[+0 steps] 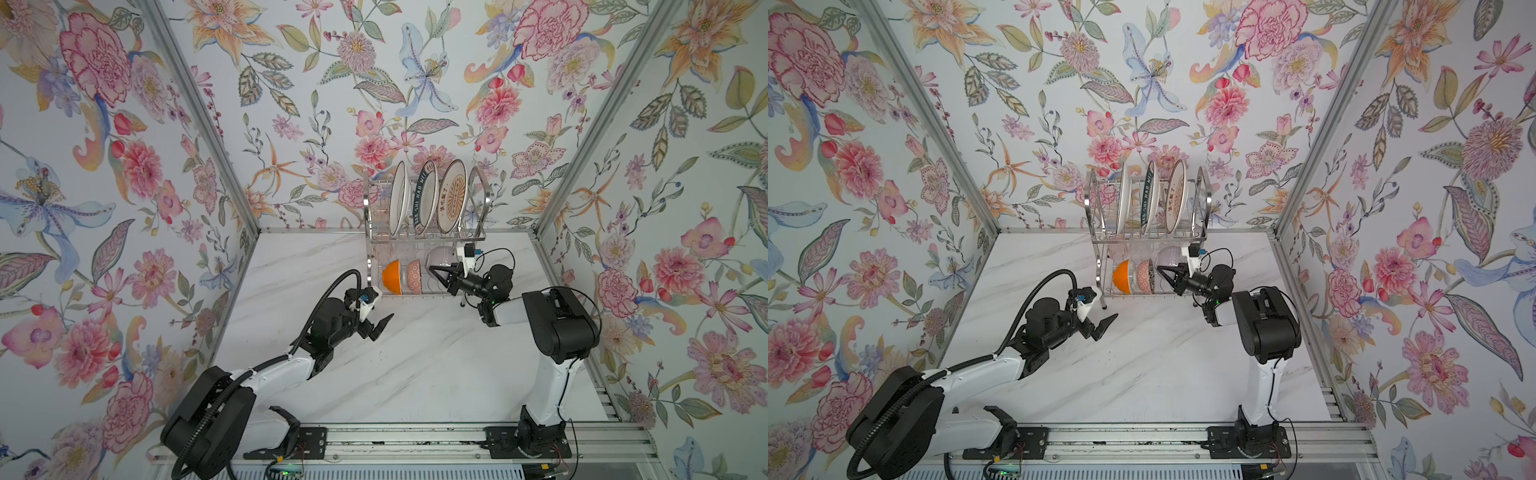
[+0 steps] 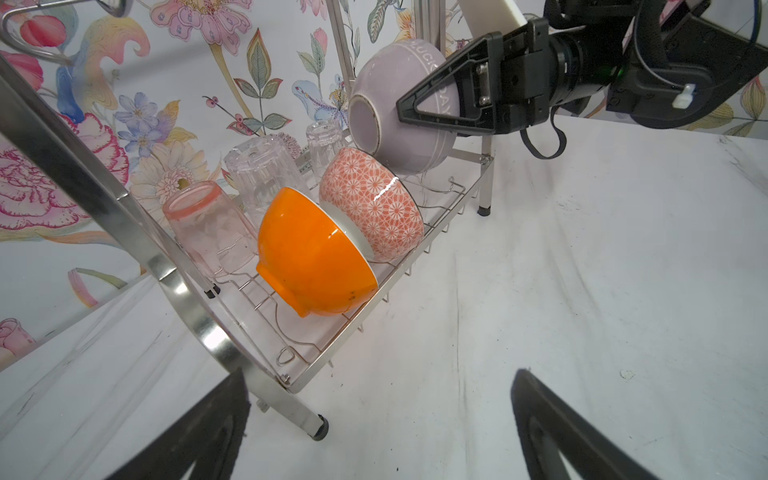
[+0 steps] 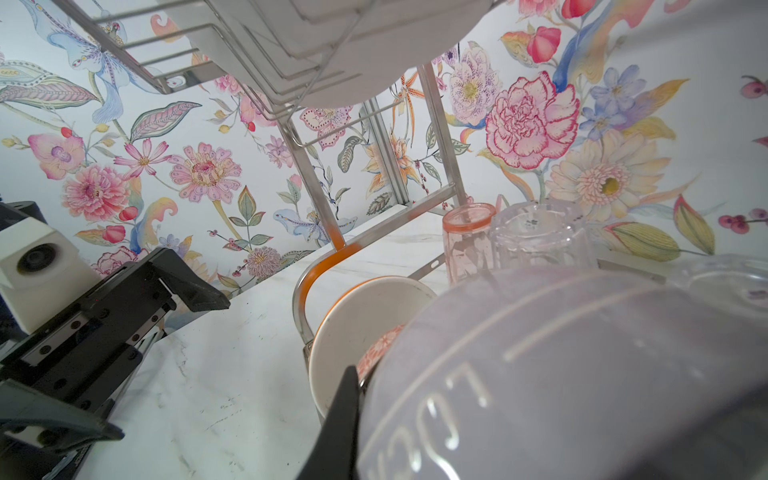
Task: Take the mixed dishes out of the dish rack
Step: 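Lift the lavender bowl out with the right gripper while the left arm withdraws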
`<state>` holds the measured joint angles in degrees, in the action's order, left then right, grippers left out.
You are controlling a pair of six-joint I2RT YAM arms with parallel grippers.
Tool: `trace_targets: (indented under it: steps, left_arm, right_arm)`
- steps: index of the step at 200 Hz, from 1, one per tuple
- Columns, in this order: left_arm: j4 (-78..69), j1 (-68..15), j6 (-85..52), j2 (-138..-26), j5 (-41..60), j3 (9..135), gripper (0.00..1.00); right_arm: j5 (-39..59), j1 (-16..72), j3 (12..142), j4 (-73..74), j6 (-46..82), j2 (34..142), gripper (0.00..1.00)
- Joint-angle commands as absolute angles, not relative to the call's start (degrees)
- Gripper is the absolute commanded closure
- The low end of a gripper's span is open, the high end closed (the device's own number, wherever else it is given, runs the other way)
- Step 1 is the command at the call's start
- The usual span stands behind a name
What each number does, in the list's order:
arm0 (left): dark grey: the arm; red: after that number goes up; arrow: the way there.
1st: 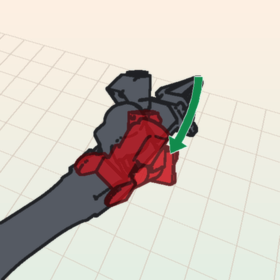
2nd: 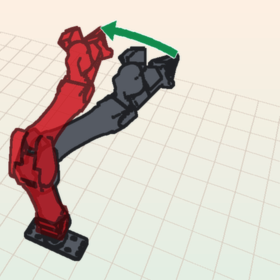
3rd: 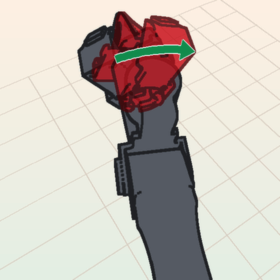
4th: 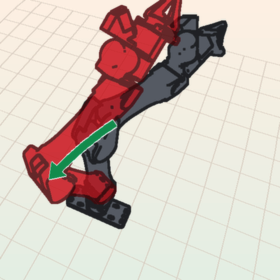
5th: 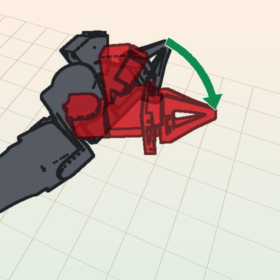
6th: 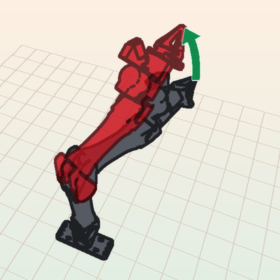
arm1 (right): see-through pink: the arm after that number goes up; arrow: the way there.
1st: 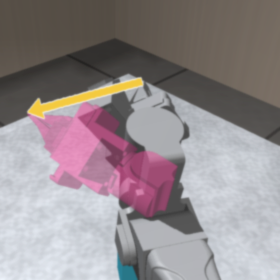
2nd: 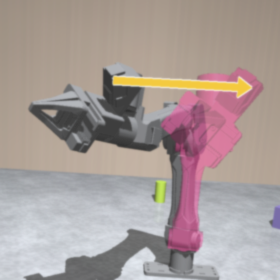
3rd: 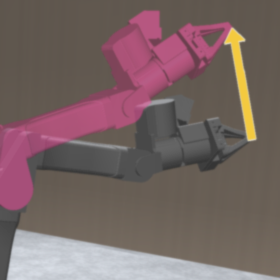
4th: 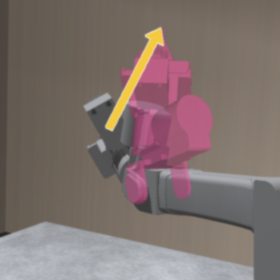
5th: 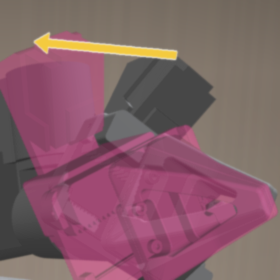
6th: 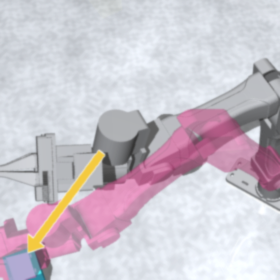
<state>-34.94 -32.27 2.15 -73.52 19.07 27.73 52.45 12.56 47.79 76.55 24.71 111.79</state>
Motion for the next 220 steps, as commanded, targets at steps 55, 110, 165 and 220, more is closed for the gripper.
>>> trace_targets:
  steps: [55,110,165,220]
  left_arm:
    - [-35.02,-33.24,2.23,-68.99,18.20,29.39,0.01]
    - [-30.83,-33.18,2.94,-61.94,16.61,28.87,0.01]
    - [-24.85,-29.36,1.49,-52.44,9.67,28.73,0.01]
    - [-15.57,-18.12,-3.78,-49.99,9.43,33.55,0.01]
  right_arm:
    - [43.30,15.72,40.70,72.11,10.95,100.36,1.00]
    - [33.16,19.61,33.13,65.61,2.79,89.85,1.00]
    - [21.12,28.03,29.62,40.33,-11.07,72.16,1.00]
    - [15.49,38.52,40.91,5.14,-22.77,68.38,1.00]
